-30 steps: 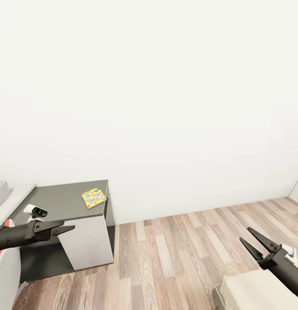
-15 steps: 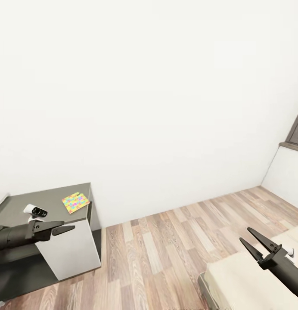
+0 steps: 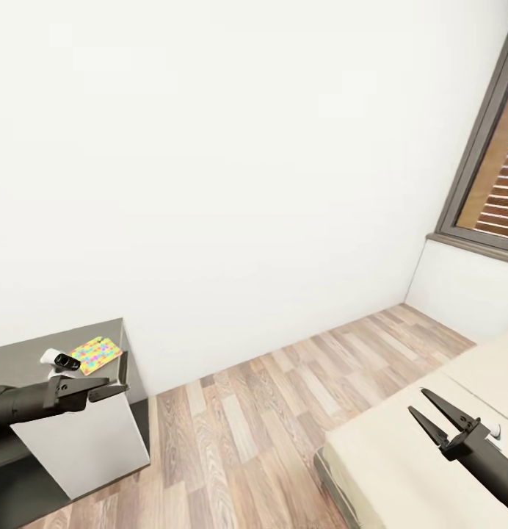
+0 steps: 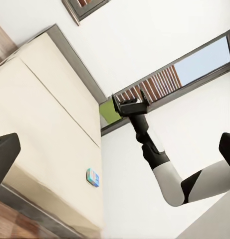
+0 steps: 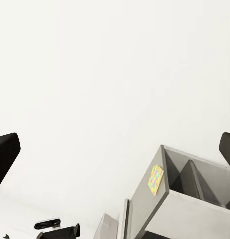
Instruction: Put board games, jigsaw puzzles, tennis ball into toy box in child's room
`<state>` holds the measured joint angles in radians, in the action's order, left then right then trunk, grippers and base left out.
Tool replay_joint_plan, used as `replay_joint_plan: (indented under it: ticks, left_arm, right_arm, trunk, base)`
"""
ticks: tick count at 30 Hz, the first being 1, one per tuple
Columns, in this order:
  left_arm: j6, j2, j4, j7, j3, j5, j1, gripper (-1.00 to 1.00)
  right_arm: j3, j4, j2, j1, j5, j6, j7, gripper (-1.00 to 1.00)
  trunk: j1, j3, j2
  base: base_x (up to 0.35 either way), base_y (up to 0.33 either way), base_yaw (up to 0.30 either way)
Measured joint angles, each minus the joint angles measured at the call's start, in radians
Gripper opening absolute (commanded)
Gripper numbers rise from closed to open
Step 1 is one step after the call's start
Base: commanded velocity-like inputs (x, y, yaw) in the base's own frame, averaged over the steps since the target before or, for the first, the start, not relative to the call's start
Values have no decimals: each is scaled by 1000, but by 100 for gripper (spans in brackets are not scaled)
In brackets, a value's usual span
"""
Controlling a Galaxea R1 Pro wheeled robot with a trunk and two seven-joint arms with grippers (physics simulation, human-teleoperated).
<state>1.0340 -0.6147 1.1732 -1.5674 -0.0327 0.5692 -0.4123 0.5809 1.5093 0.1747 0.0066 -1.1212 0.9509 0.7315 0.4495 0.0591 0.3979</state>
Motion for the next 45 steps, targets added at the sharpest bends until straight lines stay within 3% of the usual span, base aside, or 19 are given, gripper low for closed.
replay_joint_plan:
  ticks: [33, 45]
  left_arm:
    - [0, 0, 0, 0, 0, -1, 0, 100]
    - [0, 0, 0, 0, 0, -1, 0, 100]
  right_arm:
    - [0, -28, 0, 0, 0, 0, 0, 100]
    - [-10, -35, 3, 0, 0, -61, 1, 100]
  trunk:
    - [0, 0, 0]
    - [0, 0, 0]
  base:
    - [-72, 0, -267]
    - [-50, 0, -267]
